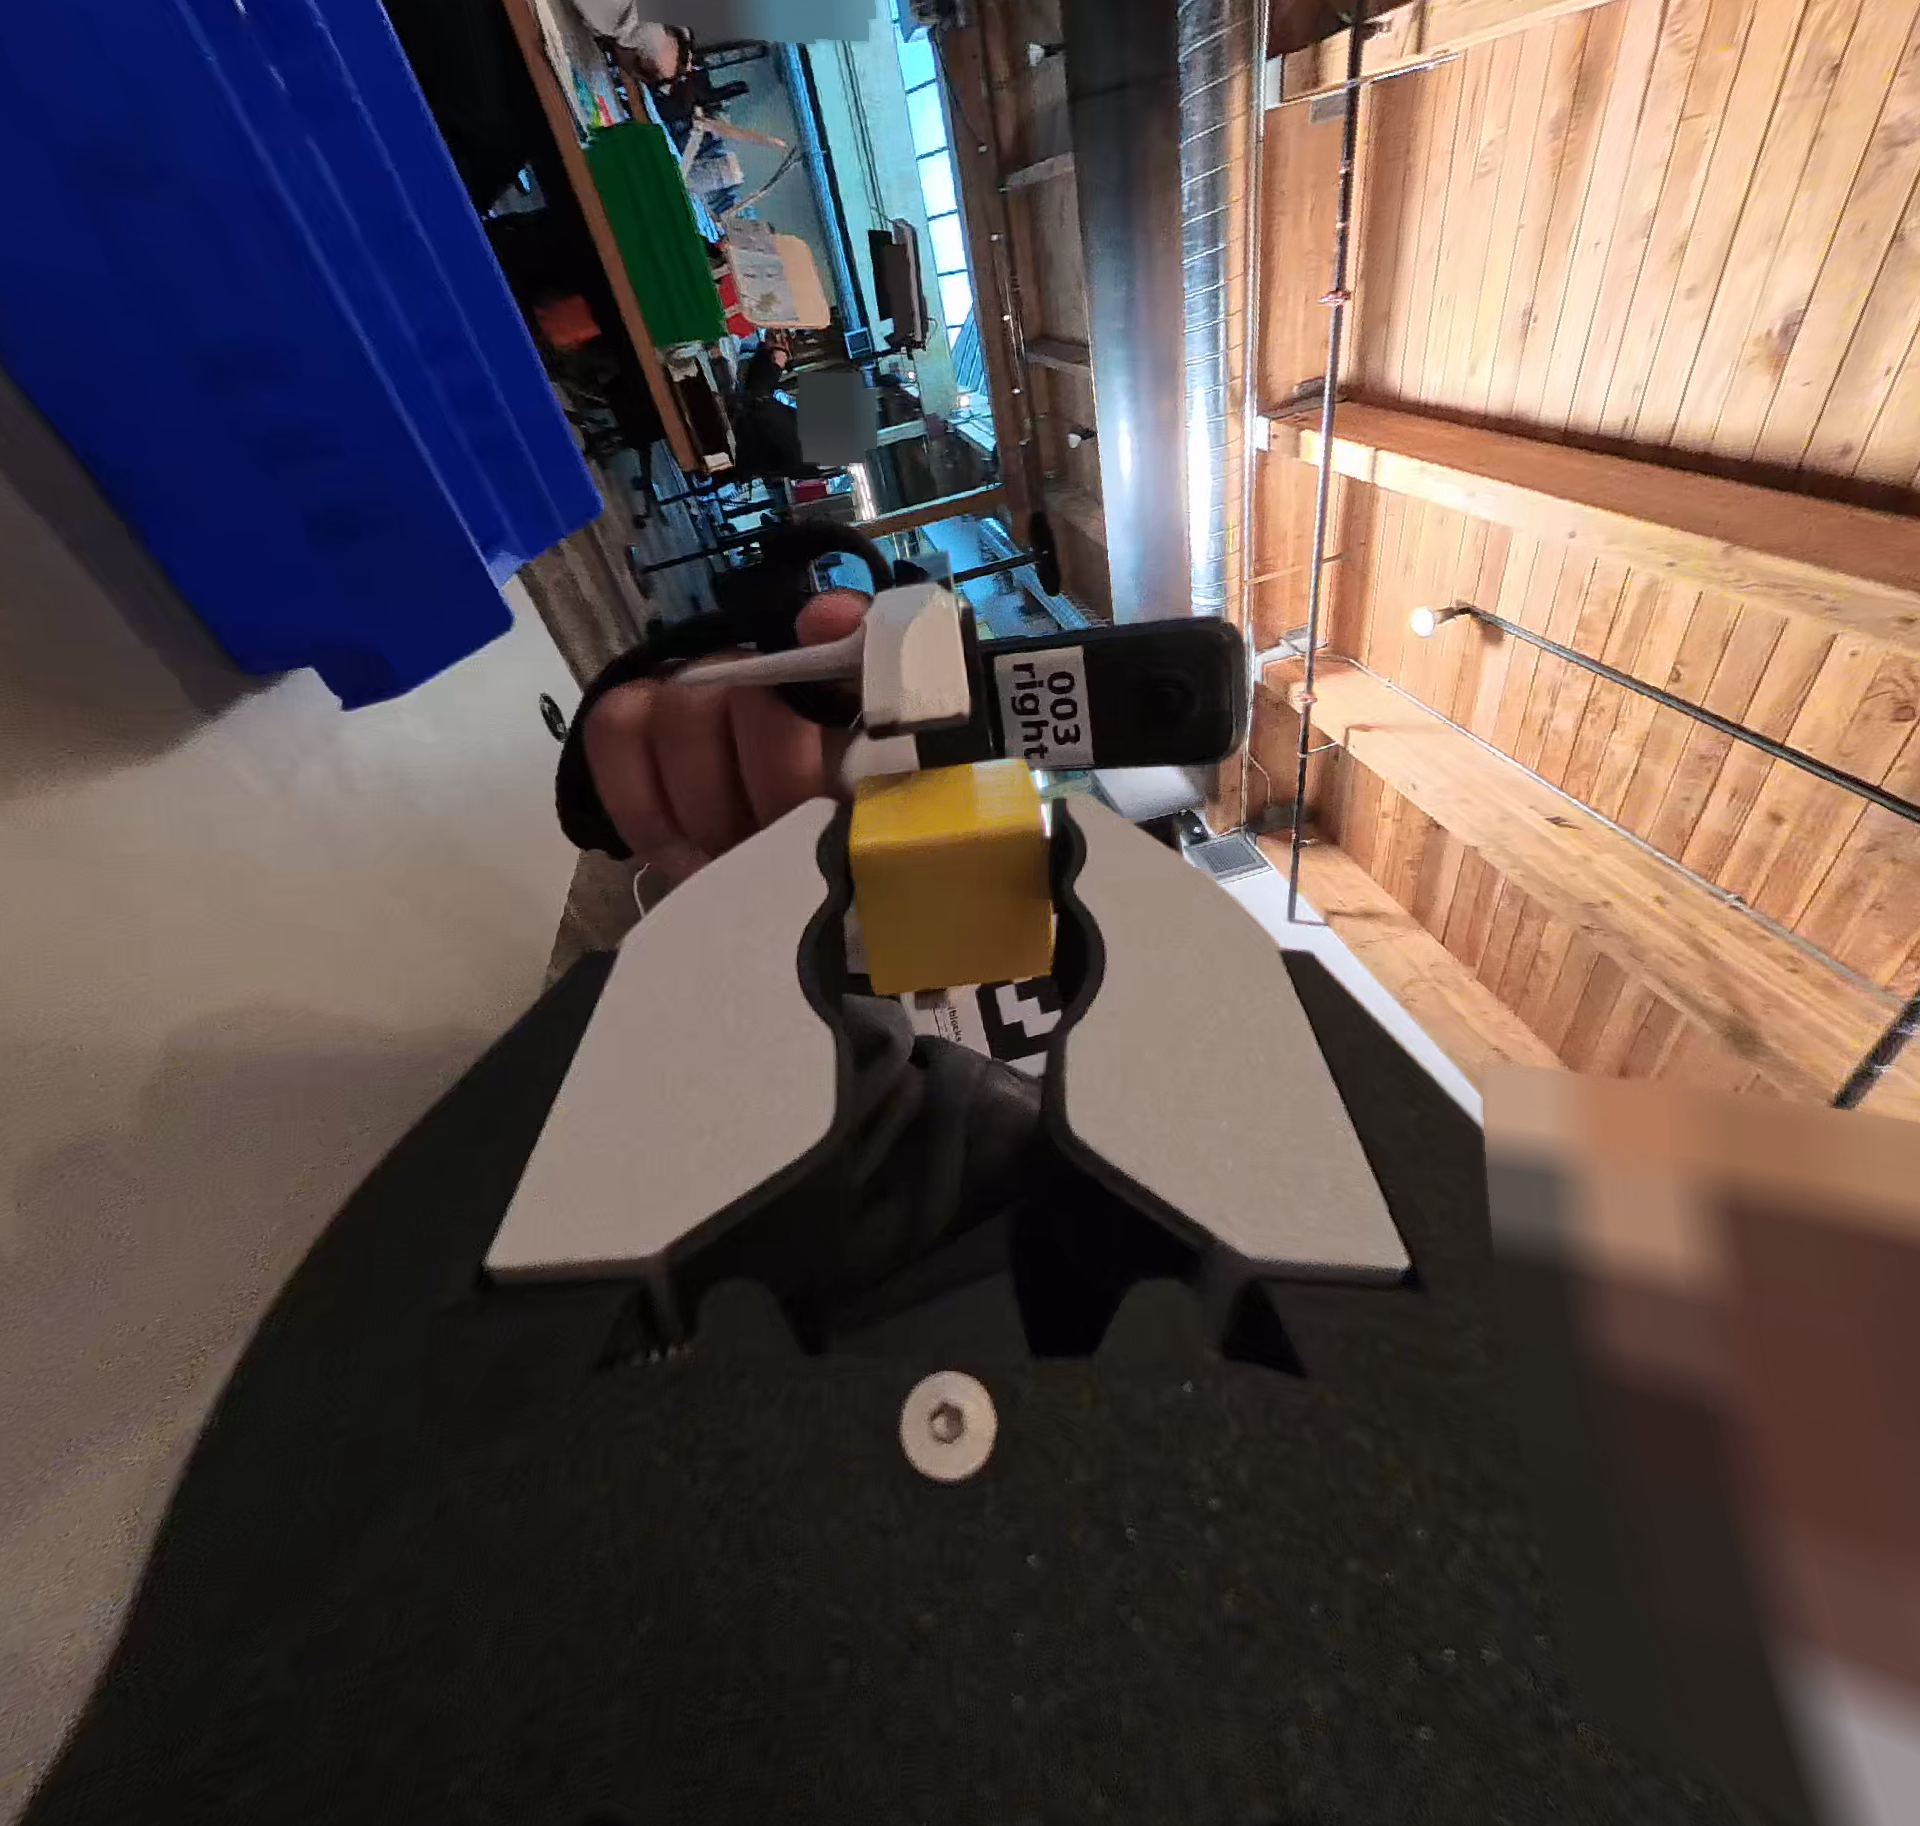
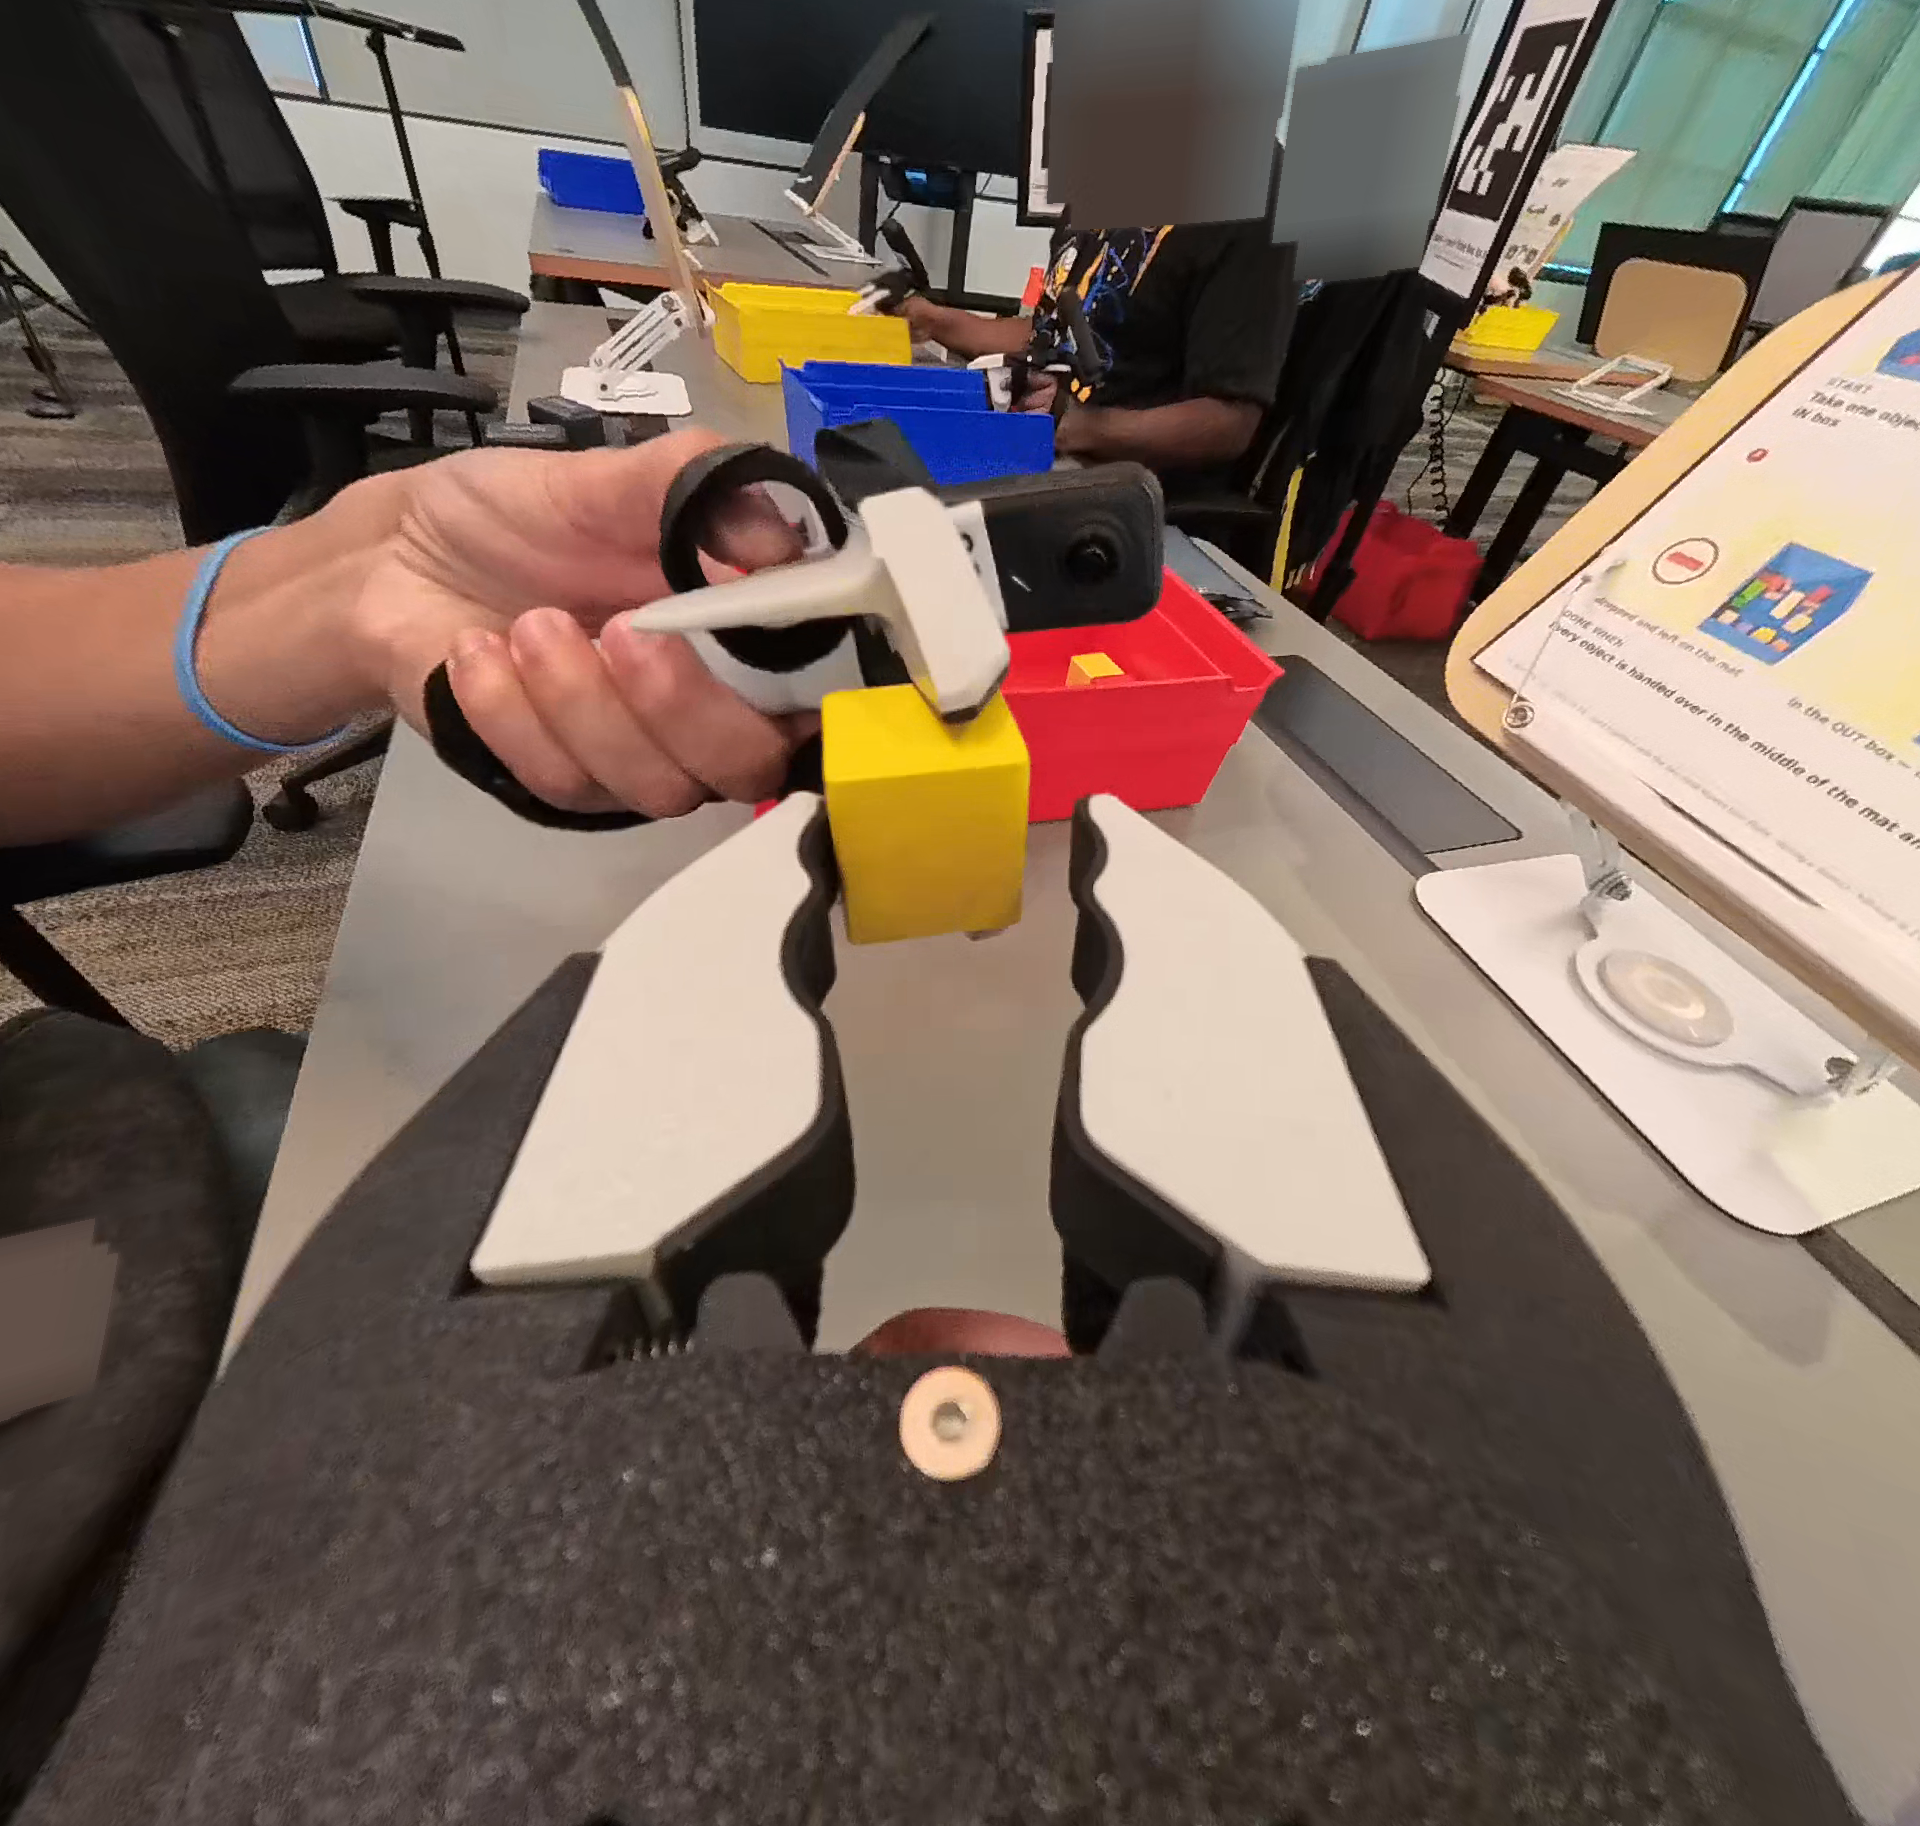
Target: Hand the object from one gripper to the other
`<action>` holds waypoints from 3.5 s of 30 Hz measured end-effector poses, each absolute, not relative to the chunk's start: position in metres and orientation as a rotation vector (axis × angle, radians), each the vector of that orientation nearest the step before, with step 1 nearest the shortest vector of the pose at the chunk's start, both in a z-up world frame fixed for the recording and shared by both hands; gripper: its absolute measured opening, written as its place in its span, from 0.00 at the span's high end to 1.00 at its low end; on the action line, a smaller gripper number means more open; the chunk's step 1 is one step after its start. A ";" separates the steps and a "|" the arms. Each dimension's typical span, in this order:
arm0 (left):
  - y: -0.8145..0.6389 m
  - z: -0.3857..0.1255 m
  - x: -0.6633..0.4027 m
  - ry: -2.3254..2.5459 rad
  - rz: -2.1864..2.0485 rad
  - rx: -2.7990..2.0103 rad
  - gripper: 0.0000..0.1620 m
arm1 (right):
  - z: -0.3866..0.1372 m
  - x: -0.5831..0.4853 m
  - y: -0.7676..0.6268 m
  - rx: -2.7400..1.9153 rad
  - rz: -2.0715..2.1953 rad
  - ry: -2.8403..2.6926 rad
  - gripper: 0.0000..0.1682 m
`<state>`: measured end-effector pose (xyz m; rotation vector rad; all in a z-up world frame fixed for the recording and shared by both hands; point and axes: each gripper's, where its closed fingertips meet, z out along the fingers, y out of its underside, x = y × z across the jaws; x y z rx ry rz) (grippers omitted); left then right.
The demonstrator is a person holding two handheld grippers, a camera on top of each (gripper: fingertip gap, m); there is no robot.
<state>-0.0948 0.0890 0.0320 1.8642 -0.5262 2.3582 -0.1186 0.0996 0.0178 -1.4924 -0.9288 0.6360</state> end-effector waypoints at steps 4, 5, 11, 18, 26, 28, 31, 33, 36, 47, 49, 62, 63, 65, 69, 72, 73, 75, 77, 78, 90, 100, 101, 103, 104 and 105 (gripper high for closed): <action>0.086 0.032 -0.088 -0.520 2.347 1.847 0.78 | 0.019 -0.113 0.093 -1.445 0.664 -0.925 0.80; 0.085 0.032 -0.087 -0.515 2.347 1.846 0.78 | 0.018 -0.112 0.092 -1.440 0.661 -0.929 0.80; 0.068 0.021 -0.107 -0.624 2.320 1.887 0.72 | 0.017 -0.109 0.085 -1.453 0.650 -0.963 0.80; 0.044 -0.037 -0.212 -0.883 2.309 2.460 0.72 | 0.074 0.013 0.097 -1.555 0.499 -0.701 0.80; 0.032 -0.107 -0.301 -0.910 1.979 3.064 0.72 | -0.018 0.216 0.135 -2.314 0.017 -0.261 0.80; 0.032 -0.116 -0.309 -0.901 1.931 3.137 0.72 | -0.065 0.238 0.134 -2.547 0.031 -0.167 0.80; 0.030 -0.123 -0.312 -0.927 1.880 3.161 0.71 | -0.116 0.250 0.131 -2.793 -0.037 -0.105 0.80; 0.032 -0.124 -0.314 -0.940 1.862 3.186 0.72 | -0.137 0.252 0.134 -2.892 -0.095 -0.035 0.80; 0.031 -0.119 -0.313 -0.910 1.930 3.141 0.71 | -0.154 0.254 0.136 -2.993 -0.156 0.063 0.80; 0.040 -0.116 -0.330 -0.896 1.900 3.213 0.71 | -0.190 0.260 0.137 -3.168 -0.119 0.144 0.80; 0.039 -0.118 -0.329 -0.909 1.883 3.210 0.71 | -0.190 0.260 0.136 -3.185 -0.119 0.152 0.80; 0.042 -0.121 -0.338 -1.099 1.735 3.334 0.71 | -0.053 0.158 0.102 -2.297 0.101 -0.085 0.72; 0.044 -0.120 -0.340 -1.135 1.709 3.365 0.71 | -0.049 0.129 0.090 -2.181 0.216 -0.117 0.72; 0.048 -0.117 -0.342 -1.159 1.664 3.394 0.71 | -0.057 0.074 0.060 -2.020 0.425 -0.171 0.73; 0.067 -0.078 -0.347 -1.255 1.600 3.432 0.69 | -0.097 0.030 0.009 -1.973 0.437 -0.195 0.75; 0.102 -0.027 -0.361 -1.304 1.336 3.607 0.72 | -0.109 0.019 -0.005 -1.918 0.426 -0.199 0.75; 0.116 -0.011 -0.366 -1.245 1.221 3.673 0.73 | -0.113 0.017 -0.006 -1.928 0.438 -0.203 0.75; 0.145 0.014 -0.367 -1.139 1.003 3.740 0.74 | -0.117 0.020 -0.005 -1.957 0.437 -0.210 0.74; 0.174 0.018 -0.357 -1.113 0.813 3.693 0.67 | -0.116 0.025 -0.004 -1.954 0.429 -0.210 0.74; 0.191 0.014 -0.352 -1.123 0.716 3.651 0.65 | -0.116 0.026 -0.005 -1.951 0.429 -0.209 0.74; 0.360 -0.142 -0.326 -0.587 0.189 3.303 0.68 | -0.121 0.035 -0.014 -1.982 0.501 -0.141 0.74; 0.377 -0.192 -0.322 -0.522 0.139 3.235 0.80 | -0.132 0.039 -0.018 -2.028 0.490 -0.121 0.74; 0.378 -0.192 -0.323 -0.541 0.135 3.233 0.80 | -0.132 0.039 -0.018 -2.029 0.490 -0.119 0.74; 0.376 -0.189 -0.326 -0.567 0.179 3.234 0.80 | -0.132 0.038 -0.017 -2.028 0.503 -0.113 0.74; 0.374 -0.185 -0.327 -0.568 0.246 3.243 0.80 | -0.131 0.038 -0.017 -2.027 0.513 -0.111 0.74; 0.372 -0.180 -0.328 -0.559 0.349 3.248 0.80 | -0.131 0.037 -0.017 -2.026 0.517 -0.110 0.75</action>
